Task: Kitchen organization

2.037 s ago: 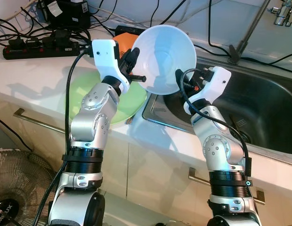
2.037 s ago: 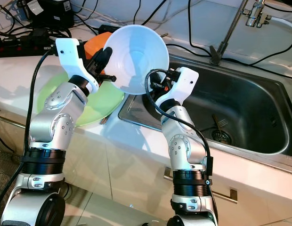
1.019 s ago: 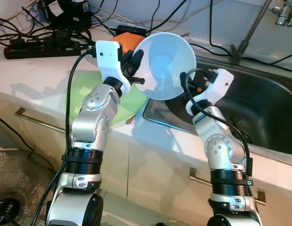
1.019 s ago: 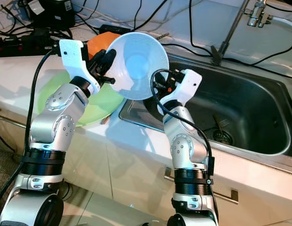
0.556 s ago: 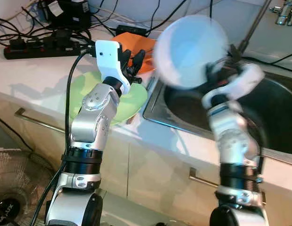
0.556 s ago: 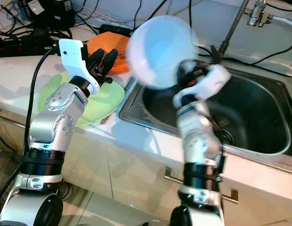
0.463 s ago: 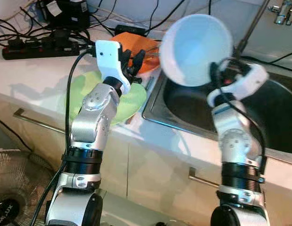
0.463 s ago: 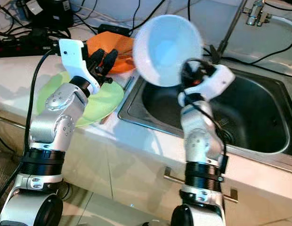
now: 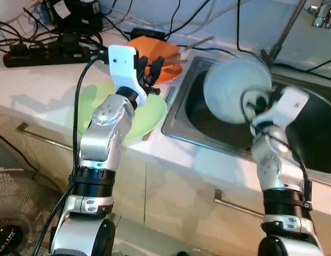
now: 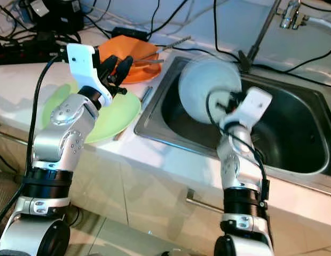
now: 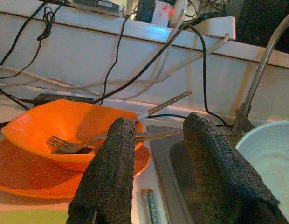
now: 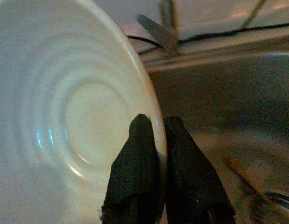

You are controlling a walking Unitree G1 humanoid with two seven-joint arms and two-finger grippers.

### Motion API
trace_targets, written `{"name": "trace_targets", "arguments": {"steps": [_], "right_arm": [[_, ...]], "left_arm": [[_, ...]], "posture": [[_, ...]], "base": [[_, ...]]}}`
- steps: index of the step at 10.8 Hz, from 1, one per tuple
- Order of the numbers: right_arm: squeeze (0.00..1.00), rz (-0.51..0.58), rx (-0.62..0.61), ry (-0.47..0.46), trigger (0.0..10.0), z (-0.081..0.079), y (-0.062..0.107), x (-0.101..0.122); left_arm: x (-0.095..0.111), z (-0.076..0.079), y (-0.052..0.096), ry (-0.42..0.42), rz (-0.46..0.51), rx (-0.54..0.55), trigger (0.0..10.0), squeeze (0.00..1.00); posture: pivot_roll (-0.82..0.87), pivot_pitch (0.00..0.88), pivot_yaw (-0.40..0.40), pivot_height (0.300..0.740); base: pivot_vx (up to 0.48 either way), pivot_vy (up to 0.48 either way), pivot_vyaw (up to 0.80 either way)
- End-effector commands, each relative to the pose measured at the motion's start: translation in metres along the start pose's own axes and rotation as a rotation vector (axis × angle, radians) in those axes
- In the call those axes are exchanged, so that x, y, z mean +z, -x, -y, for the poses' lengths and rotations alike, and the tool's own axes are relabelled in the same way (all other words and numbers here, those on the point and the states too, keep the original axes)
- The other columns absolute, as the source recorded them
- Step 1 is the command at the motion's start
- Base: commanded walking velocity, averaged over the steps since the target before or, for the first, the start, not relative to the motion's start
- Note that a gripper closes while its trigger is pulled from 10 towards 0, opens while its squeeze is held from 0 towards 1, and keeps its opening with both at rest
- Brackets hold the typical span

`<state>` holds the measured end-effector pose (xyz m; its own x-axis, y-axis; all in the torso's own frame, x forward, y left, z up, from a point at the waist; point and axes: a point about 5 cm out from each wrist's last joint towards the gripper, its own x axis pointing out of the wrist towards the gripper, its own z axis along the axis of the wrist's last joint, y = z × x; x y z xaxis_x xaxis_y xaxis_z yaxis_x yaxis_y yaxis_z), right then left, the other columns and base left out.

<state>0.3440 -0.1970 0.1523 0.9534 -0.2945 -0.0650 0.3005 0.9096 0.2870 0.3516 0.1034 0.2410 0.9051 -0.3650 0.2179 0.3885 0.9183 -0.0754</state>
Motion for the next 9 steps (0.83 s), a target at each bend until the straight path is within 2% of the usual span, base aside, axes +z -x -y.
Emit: {"name": "trace_targets", "arguments": {"steps": [1,3,5,9], "right_arm": [[0.0,0.047,-0.027,0.02,10.0,0.005,-0.002,0.008],[0.0,0.017,-0.043,0.105,10.0,0.006,-0.005,-0.002],[0.0,-0.032,-0.022,0.174,10.0,0.0,-0.008,-0.013],[0.0,-0.155,0.037,0.226,10.0,-0.009,-0.011,-0.037]], "left_arm": [[0.003,0.004,0.001,-0.021,0.007,-0.012,10.0,0.0],[0.0,0.004,0.004,-0.028,-0.009,-0.018,10.0,0.0],[-0.004,0.006,0.007,-0.038,-0.034,-0.03,10.0,0.0],[-0.007,0.01,0.009,-0.035,-0.054,-0.051,10.0,0.0]], "posture": [[-0.07,0.032,-0.084,0.74],[-0.06,0.024,-0.086,0.74],[-0.06,0.02,-0.091,0.74],[-0.05,0.012,-0.095,0.74]], "base": [[0.0,0.0,0.0],[0.0,0.0,0.0],[0.0,0.0,0.0],[0.0,0.0,0.0]]}}
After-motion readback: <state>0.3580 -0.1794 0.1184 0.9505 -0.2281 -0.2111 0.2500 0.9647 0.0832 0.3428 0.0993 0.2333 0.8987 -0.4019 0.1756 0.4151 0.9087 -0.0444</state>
